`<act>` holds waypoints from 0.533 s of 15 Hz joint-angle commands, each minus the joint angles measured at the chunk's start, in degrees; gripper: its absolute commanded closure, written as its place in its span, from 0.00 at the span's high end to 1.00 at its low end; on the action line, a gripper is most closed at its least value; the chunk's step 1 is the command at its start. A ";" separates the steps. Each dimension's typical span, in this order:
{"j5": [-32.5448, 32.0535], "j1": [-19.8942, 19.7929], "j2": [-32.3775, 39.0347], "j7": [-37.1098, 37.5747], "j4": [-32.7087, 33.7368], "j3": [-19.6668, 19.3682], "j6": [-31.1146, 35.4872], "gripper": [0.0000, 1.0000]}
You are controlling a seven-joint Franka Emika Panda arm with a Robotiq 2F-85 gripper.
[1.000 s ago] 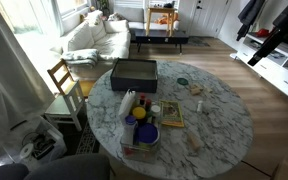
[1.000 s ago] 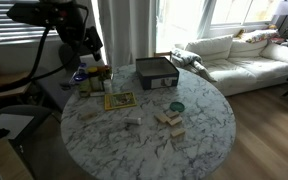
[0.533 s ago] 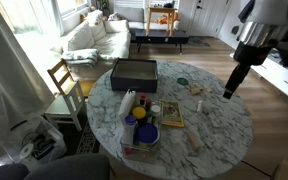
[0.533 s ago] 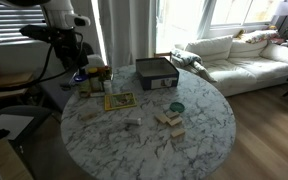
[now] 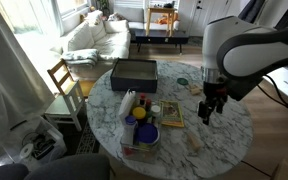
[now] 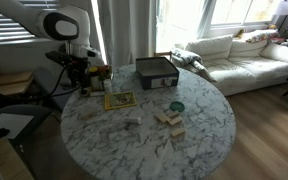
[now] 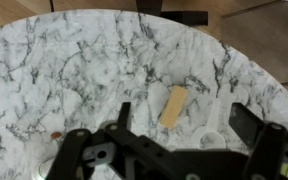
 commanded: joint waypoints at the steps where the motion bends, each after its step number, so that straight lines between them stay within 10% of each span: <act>1: -1.06 -0.16 1.41 4.00 1.36 -0.47 -0.01 1.00; 8: 4.38 -3.39 17.46 1.96 11.80 -3.73 -6.80 1.00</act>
